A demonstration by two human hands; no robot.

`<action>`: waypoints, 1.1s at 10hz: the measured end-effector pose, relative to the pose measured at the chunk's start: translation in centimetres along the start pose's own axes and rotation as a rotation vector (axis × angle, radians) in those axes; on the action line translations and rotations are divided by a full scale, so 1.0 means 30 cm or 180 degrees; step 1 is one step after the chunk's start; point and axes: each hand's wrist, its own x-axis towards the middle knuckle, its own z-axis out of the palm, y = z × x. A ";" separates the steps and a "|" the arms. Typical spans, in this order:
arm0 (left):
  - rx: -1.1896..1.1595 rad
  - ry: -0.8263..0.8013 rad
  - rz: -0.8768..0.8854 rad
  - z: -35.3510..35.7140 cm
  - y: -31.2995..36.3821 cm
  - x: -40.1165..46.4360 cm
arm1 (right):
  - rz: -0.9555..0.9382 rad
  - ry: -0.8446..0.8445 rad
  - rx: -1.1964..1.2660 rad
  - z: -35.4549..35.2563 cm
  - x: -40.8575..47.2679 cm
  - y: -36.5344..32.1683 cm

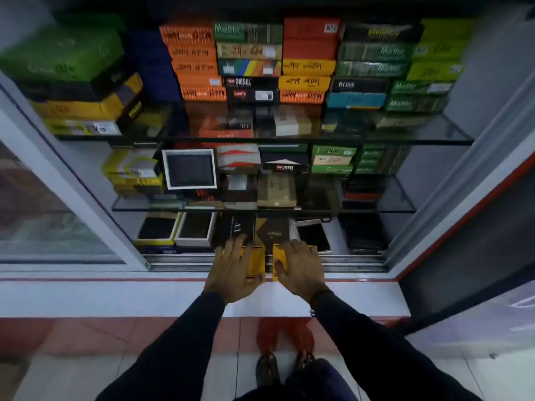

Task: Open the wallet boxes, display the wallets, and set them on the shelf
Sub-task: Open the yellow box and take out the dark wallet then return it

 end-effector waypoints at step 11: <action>-0.1852 -0.0902 -0.0171 -0.015 -0.203 0.079 | 0.1632 -0.2252 0.3720 0.044 0.209 -0.149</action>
